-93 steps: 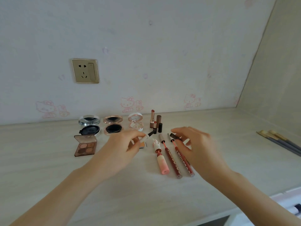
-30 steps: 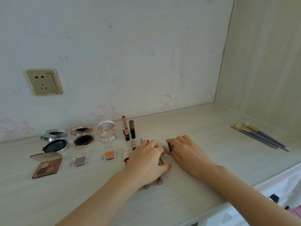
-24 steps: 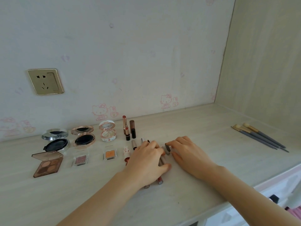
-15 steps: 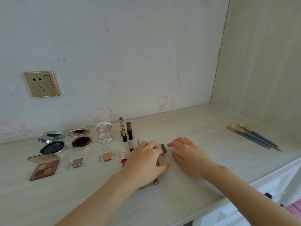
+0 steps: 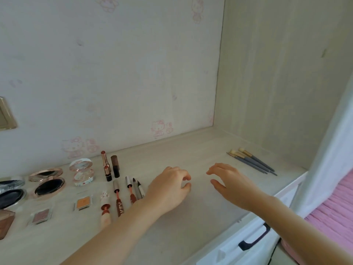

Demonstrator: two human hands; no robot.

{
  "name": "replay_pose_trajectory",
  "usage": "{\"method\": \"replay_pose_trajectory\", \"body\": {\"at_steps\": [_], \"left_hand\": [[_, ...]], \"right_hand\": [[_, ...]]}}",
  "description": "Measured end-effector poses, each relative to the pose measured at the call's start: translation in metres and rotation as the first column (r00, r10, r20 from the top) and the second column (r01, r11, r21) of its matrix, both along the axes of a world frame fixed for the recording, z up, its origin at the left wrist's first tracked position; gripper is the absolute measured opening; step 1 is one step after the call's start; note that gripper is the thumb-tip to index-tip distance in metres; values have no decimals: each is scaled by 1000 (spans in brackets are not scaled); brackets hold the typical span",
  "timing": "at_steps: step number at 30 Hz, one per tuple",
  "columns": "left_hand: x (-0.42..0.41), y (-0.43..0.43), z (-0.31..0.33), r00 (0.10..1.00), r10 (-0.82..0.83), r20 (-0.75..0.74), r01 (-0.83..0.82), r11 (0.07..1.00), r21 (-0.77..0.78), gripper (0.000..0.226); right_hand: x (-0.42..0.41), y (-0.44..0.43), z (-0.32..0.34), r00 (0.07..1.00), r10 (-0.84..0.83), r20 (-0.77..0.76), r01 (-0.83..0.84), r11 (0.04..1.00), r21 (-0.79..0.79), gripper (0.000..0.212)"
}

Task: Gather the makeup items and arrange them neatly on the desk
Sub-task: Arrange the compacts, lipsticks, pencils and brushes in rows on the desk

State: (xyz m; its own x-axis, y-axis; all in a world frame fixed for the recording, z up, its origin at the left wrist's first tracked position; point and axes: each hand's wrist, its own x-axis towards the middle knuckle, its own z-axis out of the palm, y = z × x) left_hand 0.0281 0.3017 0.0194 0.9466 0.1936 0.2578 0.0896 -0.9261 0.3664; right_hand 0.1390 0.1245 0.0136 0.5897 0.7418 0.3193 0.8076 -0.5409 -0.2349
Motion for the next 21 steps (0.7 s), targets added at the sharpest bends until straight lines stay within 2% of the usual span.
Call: {"method": "replay_pose_trajectory", "body": {"at_steps": [15, 21], "left_hand": [[130, -87, -9, 991, -124, -47, 116, 982, -150, 32], [170, -114, -18, 984, -170, -50, 165, 983, -84, 45]], "right_hand": [[101, -85, 5, 945, -320, -73, 319, 947, -21, 22], [143, -89, 6, 878, -452, -159, 452, 891, -41, 26]]}}
